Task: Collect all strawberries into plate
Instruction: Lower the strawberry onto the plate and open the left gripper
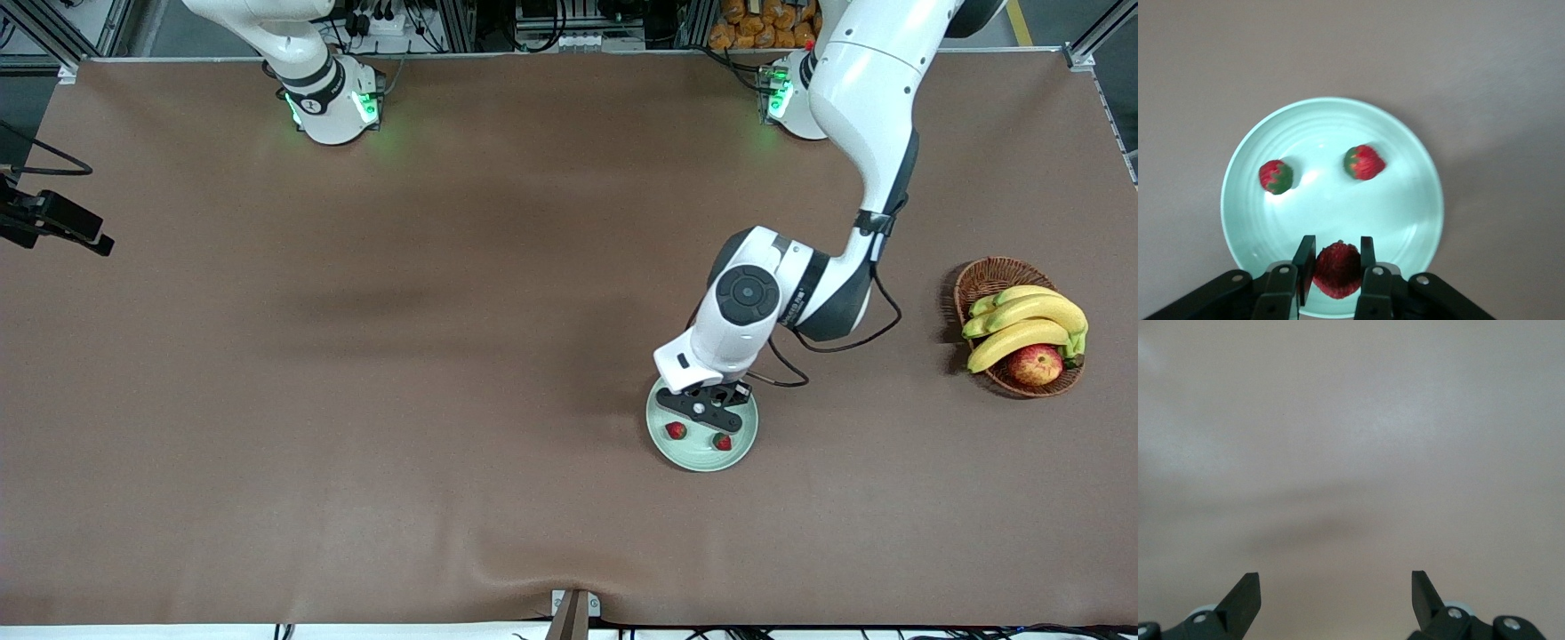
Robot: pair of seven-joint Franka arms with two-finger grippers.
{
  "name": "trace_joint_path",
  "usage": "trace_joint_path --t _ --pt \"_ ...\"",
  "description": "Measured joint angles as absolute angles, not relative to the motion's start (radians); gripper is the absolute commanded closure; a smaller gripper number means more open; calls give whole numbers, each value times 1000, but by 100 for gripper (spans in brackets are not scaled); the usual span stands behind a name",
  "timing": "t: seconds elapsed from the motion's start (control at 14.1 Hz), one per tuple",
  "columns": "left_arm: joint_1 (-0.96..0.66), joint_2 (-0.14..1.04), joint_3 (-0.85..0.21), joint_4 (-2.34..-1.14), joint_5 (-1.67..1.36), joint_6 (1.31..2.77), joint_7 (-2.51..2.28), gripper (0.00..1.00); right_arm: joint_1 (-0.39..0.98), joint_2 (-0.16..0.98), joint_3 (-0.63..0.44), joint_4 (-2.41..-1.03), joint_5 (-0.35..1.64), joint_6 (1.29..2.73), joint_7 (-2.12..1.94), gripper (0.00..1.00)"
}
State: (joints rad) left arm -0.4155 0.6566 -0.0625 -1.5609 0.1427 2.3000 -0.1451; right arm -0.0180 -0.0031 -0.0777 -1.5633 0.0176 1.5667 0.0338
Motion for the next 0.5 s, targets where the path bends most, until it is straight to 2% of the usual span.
trace_joint_path --t 0.07,0.14,0.21,0.28,0.5 --pt "-412 661 -62 -1563 143 2300 -144 59 -18 -3 -79 -1562 18 1567 34 0" --pt "-412 663 -63 -1564 143 2300 -144 31 -18 -3 -79 -1560 18 1567 34 0" --pt "-412 665 -63 -1565 143 2300 -144 11 -18 -3 -79 -1559 18 1567 34 0" --pt "-412 667 -63 -1566 143 2300 -144 0 -18 -3 -79 -1558 18 1567 34 0" --pt "-409 674 -62 -1566 143 2303 -155 0 -23 -4 -80 -1556 18 1566 34 0"
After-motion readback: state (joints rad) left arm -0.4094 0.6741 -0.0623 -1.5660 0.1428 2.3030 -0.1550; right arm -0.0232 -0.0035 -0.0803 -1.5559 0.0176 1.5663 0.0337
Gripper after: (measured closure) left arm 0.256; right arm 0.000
